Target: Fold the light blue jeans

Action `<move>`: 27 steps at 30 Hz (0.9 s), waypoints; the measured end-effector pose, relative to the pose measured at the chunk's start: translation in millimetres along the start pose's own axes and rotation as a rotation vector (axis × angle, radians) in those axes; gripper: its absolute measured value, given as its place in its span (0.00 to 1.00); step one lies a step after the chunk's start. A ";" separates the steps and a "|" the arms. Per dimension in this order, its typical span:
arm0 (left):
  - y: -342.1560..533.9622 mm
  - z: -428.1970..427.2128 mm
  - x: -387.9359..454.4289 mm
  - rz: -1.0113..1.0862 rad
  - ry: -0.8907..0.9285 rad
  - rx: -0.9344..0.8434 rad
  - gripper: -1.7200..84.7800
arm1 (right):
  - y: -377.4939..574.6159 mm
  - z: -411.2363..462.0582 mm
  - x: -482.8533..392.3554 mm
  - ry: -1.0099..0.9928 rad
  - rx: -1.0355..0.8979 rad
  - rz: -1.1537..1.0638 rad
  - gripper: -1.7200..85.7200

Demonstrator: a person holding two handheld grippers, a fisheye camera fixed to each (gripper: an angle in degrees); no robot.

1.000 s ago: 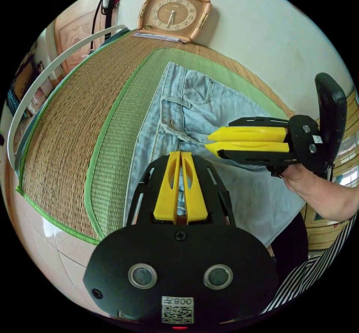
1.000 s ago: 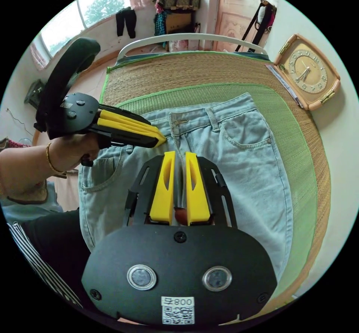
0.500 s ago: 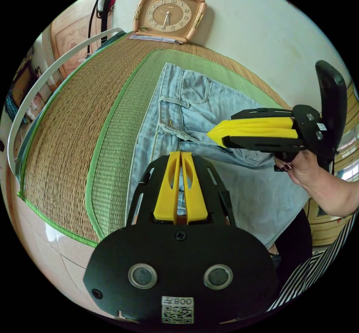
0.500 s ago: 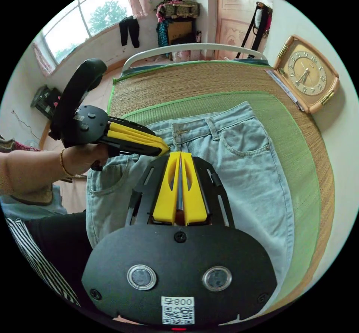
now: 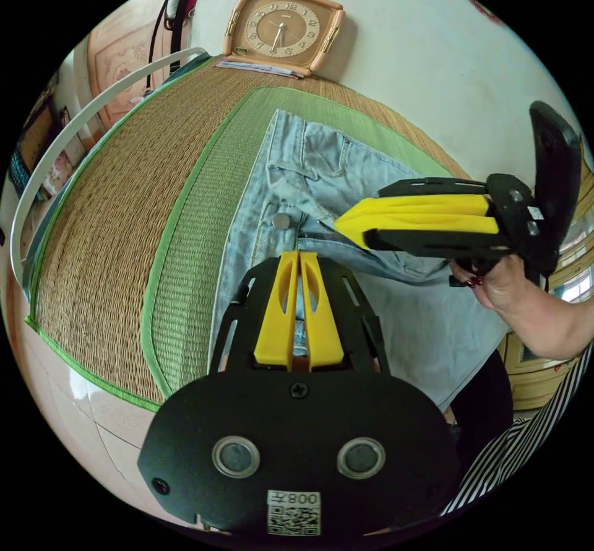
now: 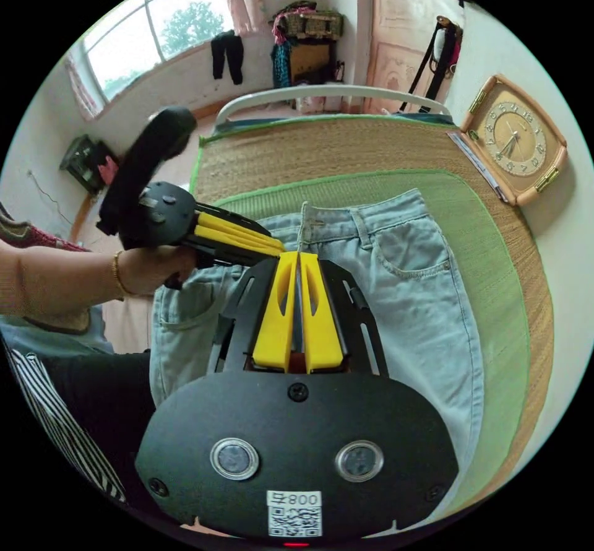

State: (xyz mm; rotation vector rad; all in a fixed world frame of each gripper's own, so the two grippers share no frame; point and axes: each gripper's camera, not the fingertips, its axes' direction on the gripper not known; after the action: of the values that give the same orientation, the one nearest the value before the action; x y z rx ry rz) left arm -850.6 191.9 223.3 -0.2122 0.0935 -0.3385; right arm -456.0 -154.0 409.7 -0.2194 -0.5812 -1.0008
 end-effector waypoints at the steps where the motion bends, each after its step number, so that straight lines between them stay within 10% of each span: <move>1: -0.9 -1.7 0.3 -0.001 -0.001 0.007 0.02 | 1.1 6.8 3.3 -0.021 -0.037 -0.012 0.02; 27: -154.9 -28.8 69.7 0.159 0.050 0.148 0.03 | 55.6 -20.4 115.4 -0.180 -0.048 0.270 0.03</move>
State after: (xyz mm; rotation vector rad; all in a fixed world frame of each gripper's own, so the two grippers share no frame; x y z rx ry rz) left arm -838.1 20.1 225.7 -0.0495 0.1330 -0.1908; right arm -355.2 -217.2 461.5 -0.4225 -0.6722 -0.7376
